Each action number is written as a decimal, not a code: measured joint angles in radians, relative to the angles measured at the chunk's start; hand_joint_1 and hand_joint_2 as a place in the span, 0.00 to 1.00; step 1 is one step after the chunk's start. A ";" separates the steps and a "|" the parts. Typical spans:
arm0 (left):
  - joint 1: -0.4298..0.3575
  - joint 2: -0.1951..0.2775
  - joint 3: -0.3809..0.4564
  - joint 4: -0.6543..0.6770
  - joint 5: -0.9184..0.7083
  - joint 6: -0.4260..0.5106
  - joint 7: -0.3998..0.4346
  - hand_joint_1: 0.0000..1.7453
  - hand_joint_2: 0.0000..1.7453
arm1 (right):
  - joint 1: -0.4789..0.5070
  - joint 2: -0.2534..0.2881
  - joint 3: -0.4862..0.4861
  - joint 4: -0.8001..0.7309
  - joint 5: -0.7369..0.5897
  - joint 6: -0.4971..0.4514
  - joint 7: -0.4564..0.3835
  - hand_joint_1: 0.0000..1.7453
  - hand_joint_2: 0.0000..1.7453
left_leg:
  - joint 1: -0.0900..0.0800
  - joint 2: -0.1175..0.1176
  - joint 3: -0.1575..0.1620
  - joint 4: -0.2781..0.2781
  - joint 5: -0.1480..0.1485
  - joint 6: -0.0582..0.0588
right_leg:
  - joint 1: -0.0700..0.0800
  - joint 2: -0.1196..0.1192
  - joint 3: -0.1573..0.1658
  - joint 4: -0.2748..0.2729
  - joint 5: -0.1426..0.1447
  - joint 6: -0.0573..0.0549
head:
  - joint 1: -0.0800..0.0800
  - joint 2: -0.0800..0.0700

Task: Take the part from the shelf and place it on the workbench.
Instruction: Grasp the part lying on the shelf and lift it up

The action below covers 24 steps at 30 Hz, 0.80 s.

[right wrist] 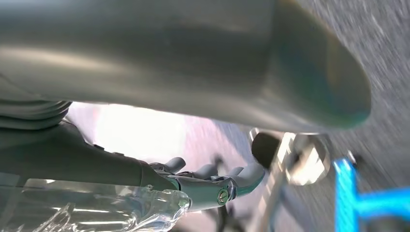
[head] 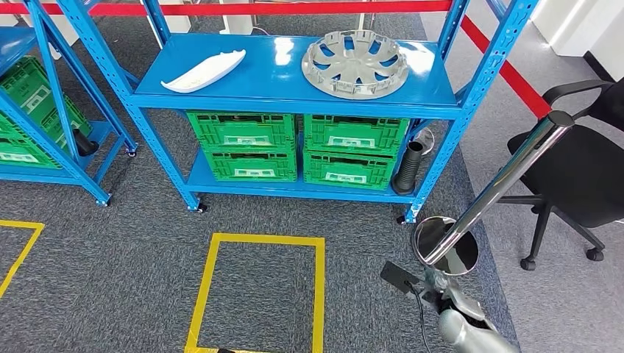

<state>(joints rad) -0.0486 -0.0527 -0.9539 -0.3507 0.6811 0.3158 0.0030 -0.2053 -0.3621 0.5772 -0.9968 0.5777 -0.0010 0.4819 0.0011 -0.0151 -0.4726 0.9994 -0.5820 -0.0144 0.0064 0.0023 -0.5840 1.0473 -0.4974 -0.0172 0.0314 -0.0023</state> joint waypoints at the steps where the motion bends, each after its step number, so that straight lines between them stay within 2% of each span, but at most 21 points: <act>1: -0.003 -0.001 -0.011 0.001 0.004 0.001 0.001 0.00 0.00 | -0.014 -0.006 -0.001 -0.021 0.025 0.012 0.007 0.00 0.00 | 0.000 0.000 0.000 0.000 0.000 0.000 | 0.000 0.000 0.000 0.000 0.000 0.000 | 0.000 0.000; 7: -0.018 -0.006 -0.078 0.010 0.025 0.010 0.013 0.00 0.00 | -0.104 -0.029 0.002 -0.143 0.172 0.091 0.049 0.00 0.00 | 0.000 0.000 0.001 0.000 0.000 0.000 | 0.000 0.000 0.000 0.000 0.000 0.000 | 0.000 0.000; 15: -0.038 -0.012 -0.157 0.018 0.041 0.013 0.034 0.00 0.00 | -0.246 -0.032 0.039 -0.266 0.363 0.201 0.098 0.00 0.00 | 0.000 0.000 0.001 0.000 0.000 0.000 | 0.000 0.000 0.000 0.000 0.001 -0.001 | 0.000 0.000; 24: -0.074 -0.027 -0.242 0.026 0.045 0.011 0.055 0.00 0.00 | -0.401 0.007 0.154 -0.332 0.541 0.291 0.133 0.00 0.00 | 0.000 0.000 0.001 0.000 0.001 -0.001 | 0.000 -0.001 0.000 0.001 0.001 -0.001 | 0.000 0.000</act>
<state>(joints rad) -0.1228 -0.0795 -1.1961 -0.3244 0.7259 0.3270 0.0577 -0.6059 -0.3555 0.7314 -1.3288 1.1185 0.2900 0.6152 0.0012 -0.0154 -0.4719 0.9994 -0.5811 -0.0153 0.0065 0.0017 -0.5842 1.0479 -0.4967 -0.0179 0.0313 -0.0023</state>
